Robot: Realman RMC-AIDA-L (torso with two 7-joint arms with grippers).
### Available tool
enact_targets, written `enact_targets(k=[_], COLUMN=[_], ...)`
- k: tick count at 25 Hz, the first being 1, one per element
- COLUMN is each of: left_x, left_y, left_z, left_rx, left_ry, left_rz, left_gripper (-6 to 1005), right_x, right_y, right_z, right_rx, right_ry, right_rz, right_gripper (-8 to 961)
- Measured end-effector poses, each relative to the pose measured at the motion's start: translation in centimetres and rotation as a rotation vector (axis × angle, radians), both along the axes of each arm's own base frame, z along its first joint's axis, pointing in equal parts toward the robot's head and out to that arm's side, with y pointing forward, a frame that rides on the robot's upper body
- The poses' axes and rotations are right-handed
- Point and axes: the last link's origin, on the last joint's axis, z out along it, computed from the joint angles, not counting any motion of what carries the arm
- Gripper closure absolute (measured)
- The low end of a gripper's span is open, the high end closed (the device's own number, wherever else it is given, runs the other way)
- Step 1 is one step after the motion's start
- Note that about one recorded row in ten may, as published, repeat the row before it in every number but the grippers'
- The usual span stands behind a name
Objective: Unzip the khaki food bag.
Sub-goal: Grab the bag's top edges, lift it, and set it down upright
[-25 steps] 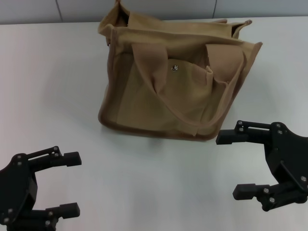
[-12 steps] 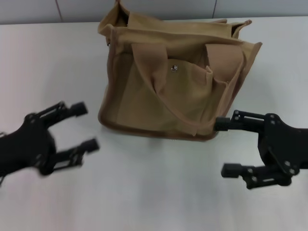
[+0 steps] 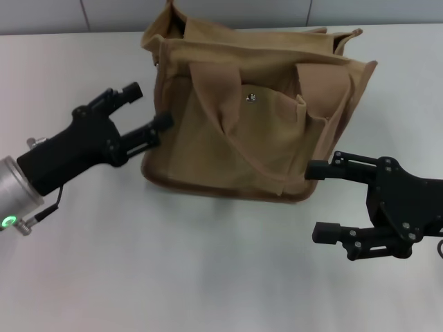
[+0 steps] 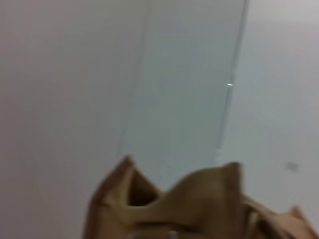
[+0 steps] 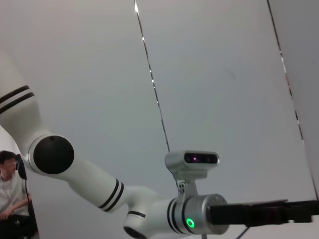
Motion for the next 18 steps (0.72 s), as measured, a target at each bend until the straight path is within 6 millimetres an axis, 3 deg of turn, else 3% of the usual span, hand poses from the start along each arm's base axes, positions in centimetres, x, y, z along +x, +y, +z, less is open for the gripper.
enact_targets(k=[12,17,18], left_x=[0.3,1.0,1.1], left_y=[0.9,0.8,0.8], left_z=[-0.5,-0.9,-0.9], left_rx=[0.000,-0.027,-0.030], left_ry=[-0.086,-0.107,-0.112], left_rz=[0.087,0.055,0.050], left_gripper=[226,426,509], right_x=[-0.3,-0.3,-0.3], right_y=[0.2,0.2,0.2], right_z=[0.0,-0.1,-0.1], right_rx=[0.012,0.013,0.013], right_ry=[0.026,0.028,0.028], right_rz=[-0.003,-0.004,-0.004], right_gripper=[104,105,105])
